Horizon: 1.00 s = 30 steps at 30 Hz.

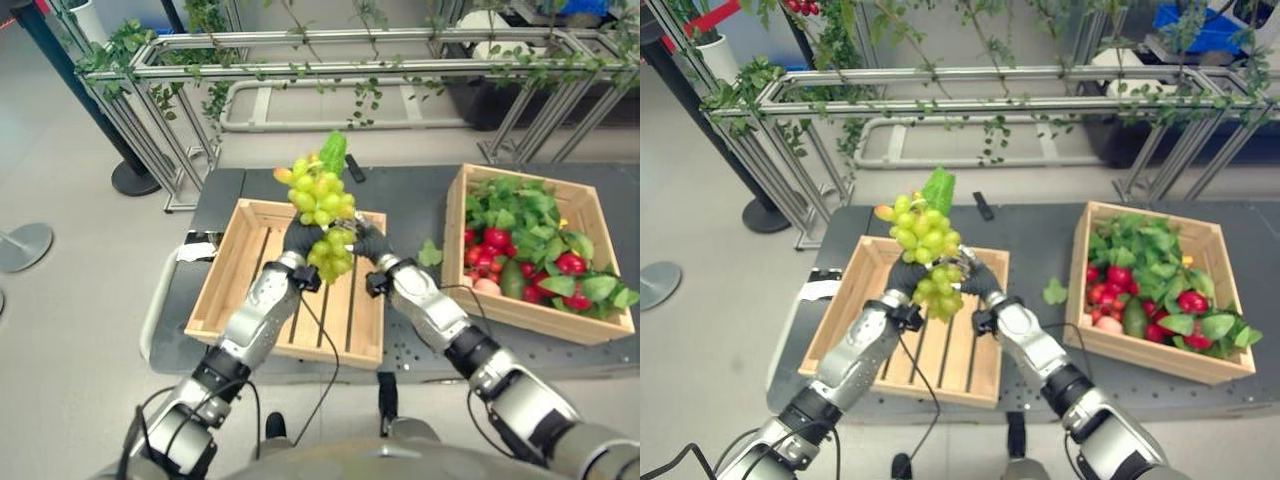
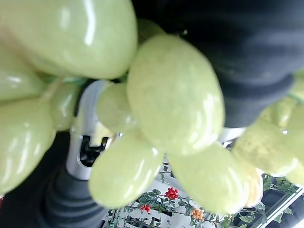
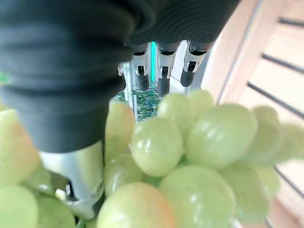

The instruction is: Pick up the fruits from the basket on one side to the basket on the other side

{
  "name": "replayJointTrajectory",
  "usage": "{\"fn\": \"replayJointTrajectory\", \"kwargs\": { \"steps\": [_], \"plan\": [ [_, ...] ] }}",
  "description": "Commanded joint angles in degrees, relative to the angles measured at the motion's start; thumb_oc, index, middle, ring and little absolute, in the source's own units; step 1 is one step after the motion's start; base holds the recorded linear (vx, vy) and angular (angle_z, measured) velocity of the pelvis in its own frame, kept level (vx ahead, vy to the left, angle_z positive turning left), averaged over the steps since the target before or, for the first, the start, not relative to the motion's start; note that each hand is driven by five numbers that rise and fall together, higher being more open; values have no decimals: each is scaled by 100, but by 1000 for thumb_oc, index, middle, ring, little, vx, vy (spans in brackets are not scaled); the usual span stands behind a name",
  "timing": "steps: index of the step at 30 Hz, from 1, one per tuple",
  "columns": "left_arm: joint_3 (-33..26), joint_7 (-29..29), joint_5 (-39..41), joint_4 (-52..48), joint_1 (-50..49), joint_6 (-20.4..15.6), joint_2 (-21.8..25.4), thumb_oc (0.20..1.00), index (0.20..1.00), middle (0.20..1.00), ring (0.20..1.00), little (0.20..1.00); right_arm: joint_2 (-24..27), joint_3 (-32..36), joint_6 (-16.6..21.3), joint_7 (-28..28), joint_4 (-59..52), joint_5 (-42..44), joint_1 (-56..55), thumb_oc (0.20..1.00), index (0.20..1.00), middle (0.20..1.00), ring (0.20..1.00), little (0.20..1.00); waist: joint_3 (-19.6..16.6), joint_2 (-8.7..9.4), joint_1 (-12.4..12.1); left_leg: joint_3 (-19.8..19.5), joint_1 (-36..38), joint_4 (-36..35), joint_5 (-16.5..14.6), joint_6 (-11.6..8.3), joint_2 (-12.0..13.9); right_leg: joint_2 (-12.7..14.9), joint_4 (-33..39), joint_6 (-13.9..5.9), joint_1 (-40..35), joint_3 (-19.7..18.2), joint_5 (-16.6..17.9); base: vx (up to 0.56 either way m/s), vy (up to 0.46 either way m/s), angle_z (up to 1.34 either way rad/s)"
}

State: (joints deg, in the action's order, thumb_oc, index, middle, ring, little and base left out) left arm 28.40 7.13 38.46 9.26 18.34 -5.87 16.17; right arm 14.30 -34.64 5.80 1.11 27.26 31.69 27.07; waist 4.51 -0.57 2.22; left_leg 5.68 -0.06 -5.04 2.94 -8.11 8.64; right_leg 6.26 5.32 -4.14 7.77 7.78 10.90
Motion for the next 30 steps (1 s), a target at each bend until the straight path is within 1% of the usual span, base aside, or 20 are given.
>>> {"fn": "replayJointTrajectory", "kwargs": {
  "steps": [1, 6, 11, 12, 13, 17, 18, 22, 25, 30],
  "plan": [
    [606, -479, -100, -391, 1028, -298, -403, 200, 200, 200, 200, 200, -408, -50, 212, -339, -539, -106, 898, 1000, 1000, 1000, 1000, 1000, 126, 20, -64, -147, -289, 322, -338, 53, 22, 88, -55, -398, -705, 109, -1209, 0, 0, 0],
    [-210, -405, -315, -601, 634, -417, -151, 200, 200, 200, 200, 200, 231, 473, 255, -483, -1241, -852, 136, 1000, 1000, 1000, 1000, 1000, 96, 28, -29, -145, -247, 298, -345, 47, 43, 75, -53, -404, -739, 146, -1238, 6, -5, 1],
    [-778, -399, -703, -705, 412, -485, 57, 200, 200, 200, 200, 200, 535, 972, 271, -568, -1414, -1265, -460, 1000, 1000, 1000, 1000, 1000, 57, 39, 5, -130, -215, 284, -365, 40, 50, 69, -51, -408, -767, 154, -1260, 0, 0, 0],
    [-776, -398, -706, -711, 404, -482, 55, 200, 200, 200, 200, 200, 539, 976, 263, -568, -1428, -1268, -473, 1000, 1000, 1000, 1000, 1000, 52, 38, 3, -131, -215, 286, -366, 40, 50, 69, -51, -408, -768, 154, -1261, 0, 0, 0],
    [-1015, -407, -857, -664, 306, -498, 92, 200, 200, 200, 200, 200, 619, 1240, 269, -633, -1478, -1353, -762, 1000, 1000, 1000, 1000, 1000, 33, 49, 35, -116, -194, 282, -377, 39, 64, 66, -45, -412, -790, 154, -1271, 0, 0, 0],
    [-1110, -410, -908, -627, 268, -490, 95, 200, 200, 200, 200, 200, 685, 1405, 274, -648, -1611, -1408, -935, 1000, 1000, 1000, 1000, 1000, 14, 49, 61, -104, -184, 281, -381, 37, 71, 65, -49, -415, -790, 156, -1273, 0, 0, 0],
    [-1210, -466, -974, -625, 196, -481, 127, 200, 200, 200, 200, 200, 726, 1596, 294, -690, -1702, -1366, -1113, 1000, 1000, 1000, 1000, 1000, -1, 56, 93, -94, -174, 282, -387, 38, 71, 62, -50, -418, -794, 148, -1273, 0, 0, 0],
    [-1326, -580, -1145, -598, 154, -462, 156, 200, 200, 200, 200, 200, 798, 1825, 293, -867, -1883, -1407, -1336, 1000, 1000, 1000, 1000, 1000, -31, 68, 127, -78, -155, 268, -399, 43, 72, 61, -49, -417, -797, 128, -1278, 0, 0, 0],
    [-1392, -583, -1187, -563, 120, -463, 150, 200, 200, 200, 200, 200, 783, 1954, 311, -872, -1821, -1404, -1447, 1000, 1000, 1000, 1000, 1000, -49, 72, 142, -73, -147, 260, -404, 46, 71, 60, -47, -418, -797, 115, -1278, 0, 0, 0],
    [-1363, -635, -1230, -549, 137, -454, 98, 200, 200, 200, 200, 200, 776, 1903, 288, -966, -1810, -1520, -1439, 1000, 1000, 1000, 1000, 1000, -75, 77, 161, -81, -138, 263, -415, 51, 72, 62, -51, -419, -789, 111, -1271, 0, 0, 0]
  ]
}}
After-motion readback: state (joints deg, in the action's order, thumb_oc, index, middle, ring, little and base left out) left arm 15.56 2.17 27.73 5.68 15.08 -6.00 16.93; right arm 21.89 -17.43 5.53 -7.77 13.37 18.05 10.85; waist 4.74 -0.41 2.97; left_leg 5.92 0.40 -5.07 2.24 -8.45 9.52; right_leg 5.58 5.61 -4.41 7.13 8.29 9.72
